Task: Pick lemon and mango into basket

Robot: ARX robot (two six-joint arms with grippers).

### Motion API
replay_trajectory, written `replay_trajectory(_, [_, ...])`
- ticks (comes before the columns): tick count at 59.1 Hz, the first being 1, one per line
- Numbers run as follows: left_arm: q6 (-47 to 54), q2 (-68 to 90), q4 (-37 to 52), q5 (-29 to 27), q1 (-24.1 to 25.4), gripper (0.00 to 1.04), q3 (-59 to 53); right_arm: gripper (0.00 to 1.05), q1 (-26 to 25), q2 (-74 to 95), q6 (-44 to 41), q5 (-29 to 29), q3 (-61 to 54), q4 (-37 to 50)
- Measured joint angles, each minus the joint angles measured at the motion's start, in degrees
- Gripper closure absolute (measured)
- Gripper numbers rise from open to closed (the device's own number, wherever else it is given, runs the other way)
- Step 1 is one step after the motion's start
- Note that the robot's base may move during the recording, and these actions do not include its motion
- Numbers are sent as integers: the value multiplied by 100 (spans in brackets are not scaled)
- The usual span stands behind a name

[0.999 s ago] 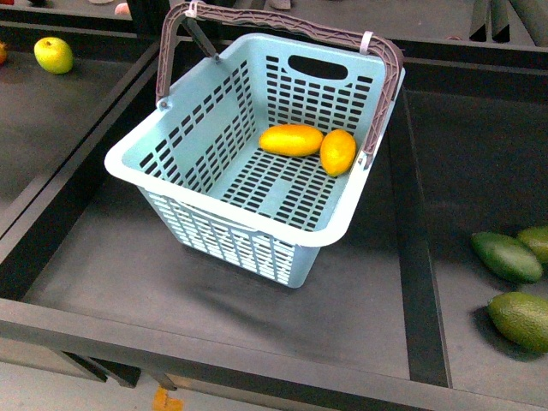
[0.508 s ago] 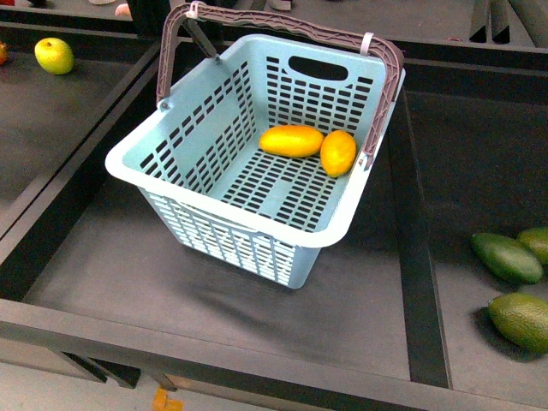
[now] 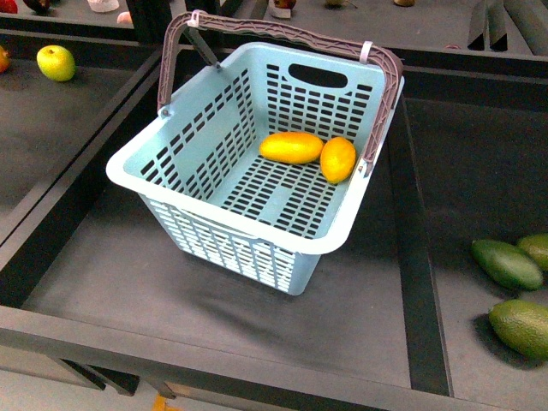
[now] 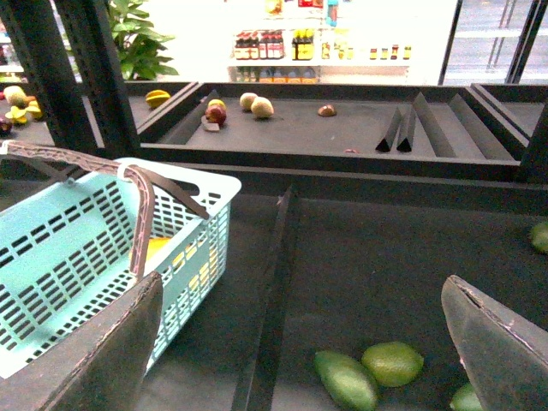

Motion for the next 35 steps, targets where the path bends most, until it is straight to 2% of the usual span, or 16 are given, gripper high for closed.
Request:
replay_trajectory(11, [0,-308,-315,0,0,101,0,9,0,0,0,0,0,0])
replay_trajectory(17, [0,-1169,-1276,0,0,101,2,9,0,0,0,2,0,0])
replay_trajectory(35, [0,-1287,-1325,-2,0,101,2,9,2,0,0,0,0,0])
